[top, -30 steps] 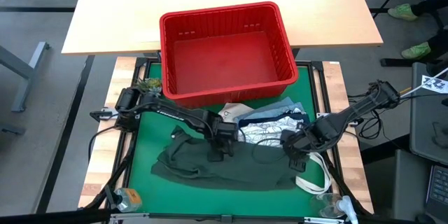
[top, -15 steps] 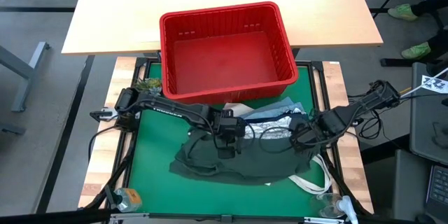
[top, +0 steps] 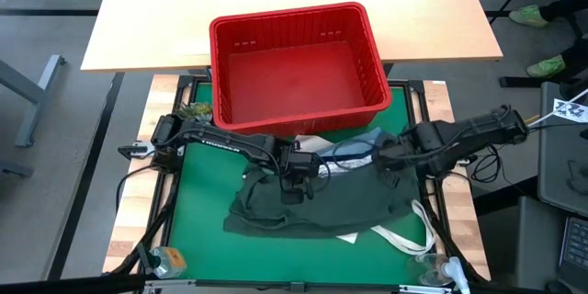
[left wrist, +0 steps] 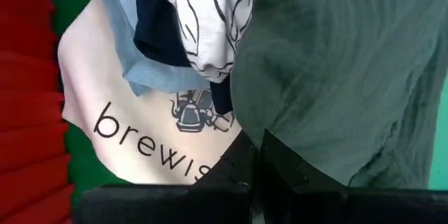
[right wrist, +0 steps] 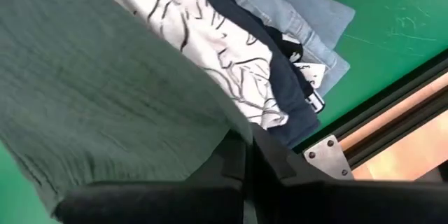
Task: Fold laundry
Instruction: Fold the green shirt
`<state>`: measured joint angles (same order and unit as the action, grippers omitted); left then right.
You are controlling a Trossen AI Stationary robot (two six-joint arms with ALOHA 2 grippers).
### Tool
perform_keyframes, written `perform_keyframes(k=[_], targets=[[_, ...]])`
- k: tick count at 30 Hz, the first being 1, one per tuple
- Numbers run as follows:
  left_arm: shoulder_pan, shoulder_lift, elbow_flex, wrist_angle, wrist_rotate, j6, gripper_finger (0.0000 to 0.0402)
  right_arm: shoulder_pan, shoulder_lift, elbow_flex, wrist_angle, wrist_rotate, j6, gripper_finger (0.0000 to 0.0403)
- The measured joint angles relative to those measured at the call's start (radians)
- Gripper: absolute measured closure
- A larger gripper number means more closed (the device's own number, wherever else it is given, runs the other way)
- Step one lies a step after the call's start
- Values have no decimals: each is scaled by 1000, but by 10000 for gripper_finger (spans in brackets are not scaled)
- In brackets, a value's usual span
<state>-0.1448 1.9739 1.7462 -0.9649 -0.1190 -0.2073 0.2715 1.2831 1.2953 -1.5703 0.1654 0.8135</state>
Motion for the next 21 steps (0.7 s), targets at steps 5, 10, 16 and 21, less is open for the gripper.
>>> perform_keyframes(k=[5,10,16,21], targets=[[-18,-3,0,-40,2,0,401,-31,-14,-1,2,-17,-83,398],[-49,-23,0,-64,-30,3,401,-30,-83,-1,1,-5,-87,398],[-36,-55,1,-71,-138,-19,401,-30,-149,-1,-2,79,-83,398],[4,-58,1,-65,-152,-26,401,-31,-148,-2,-1,163,-129,398]])
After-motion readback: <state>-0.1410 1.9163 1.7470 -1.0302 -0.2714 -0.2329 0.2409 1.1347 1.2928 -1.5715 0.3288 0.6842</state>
